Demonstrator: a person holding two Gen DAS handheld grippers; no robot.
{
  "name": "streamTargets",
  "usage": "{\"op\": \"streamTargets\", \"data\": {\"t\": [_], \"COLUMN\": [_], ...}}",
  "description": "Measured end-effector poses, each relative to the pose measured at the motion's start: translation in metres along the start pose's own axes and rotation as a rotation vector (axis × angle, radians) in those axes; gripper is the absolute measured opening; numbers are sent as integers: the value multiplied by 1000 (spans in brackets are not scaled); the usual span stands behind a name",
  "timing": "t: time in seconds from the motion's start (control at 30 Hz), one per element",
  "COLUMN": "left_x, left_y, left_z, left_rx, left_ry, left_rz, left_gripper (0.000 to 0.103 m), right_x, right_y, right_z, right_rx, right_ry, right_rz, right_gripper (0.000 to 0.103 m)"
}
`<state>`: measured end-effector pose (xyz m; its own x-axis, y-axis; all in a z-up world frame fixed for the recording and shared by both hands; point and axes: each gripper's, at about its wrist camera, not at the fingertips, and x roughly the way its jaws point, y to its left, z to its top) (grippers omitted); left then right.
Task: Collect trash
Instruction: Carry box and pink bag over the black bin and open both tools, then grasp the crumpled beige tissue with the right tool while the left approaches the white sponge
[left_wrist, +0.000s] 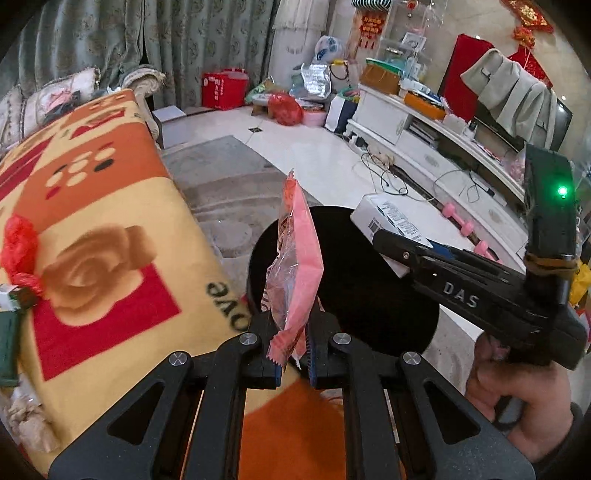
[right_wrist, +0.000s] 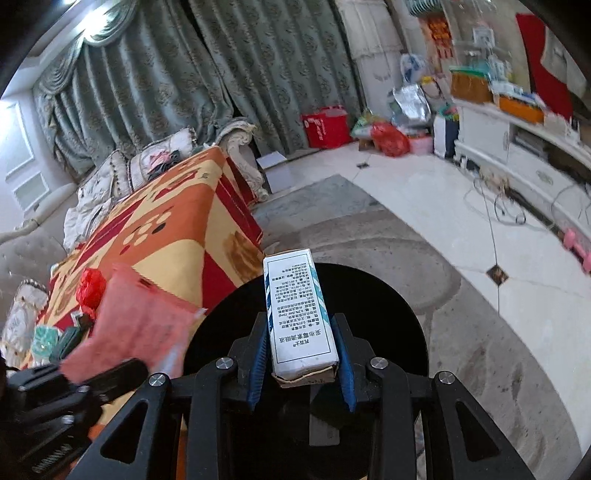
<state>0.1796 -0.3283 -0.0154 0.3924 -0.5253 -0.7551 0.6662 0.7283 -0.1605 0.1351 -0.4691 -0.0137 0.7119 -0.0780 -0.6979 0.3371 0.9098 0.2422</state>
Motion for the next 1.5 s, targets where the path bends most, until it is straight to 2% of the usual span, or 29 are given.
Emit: {"op": "streamTargets", "data": {"t": [0.07,0.1,0.2,0.23,0.43,0.7,0.83,0.9,0.93,1.07,1.13,1.23,1.33,1.5], "left_x": [7,10,13,11,-12,-92,-133,-150,-158,-185,-194,-198,-197,-184], "left_y": [-3,-4,-5,-5,9,62,102,124,136,187,210,235,252,267], "left_z": [1,2,0,-1,-12,-54,-86,-103,-111,-144,-156,-165,-169,-163], "left_rx": [-4,-8,-23,-26,-62,-163,-220,-231,-238,-314,-347,-393,-398,-420], "left_ry": [9,14,2,-15,-30,-127,-160,-169,-172,-182,-188,-196,-191,-164], "left_rz": [-14,-26,-19,-11,19,107,168,232,263,336,364,348,327,296], "left_gripper": [11,18,62,65,65,65,65,65,65,65,65,65,65,65], "right_x": [3,4,5,4,-5,-3,0,2,2,-1,-3,5,17,48], "right_y": [-7,-11,-18,-19,-18,38,77,110,122,192,223,267,302,321], "right_z": [1,2,3,3,9,3,-5,-14,-19,-47,-60,-80,-97,-109], "right_rx": [35,53,99,107,132,17,-49,-124,-153,-310,-391,-505,-605,-623], "right_ry": [14,19,21,16,-39,-27,5,37,47,64,67,102,119,200], "right_rz": [3,9,14,15,5,97,219,314,340,486,520,561,540,487], "right_gripper": [39,43,46,46,47,47,47,49,52,80,85,86,86,86]}}
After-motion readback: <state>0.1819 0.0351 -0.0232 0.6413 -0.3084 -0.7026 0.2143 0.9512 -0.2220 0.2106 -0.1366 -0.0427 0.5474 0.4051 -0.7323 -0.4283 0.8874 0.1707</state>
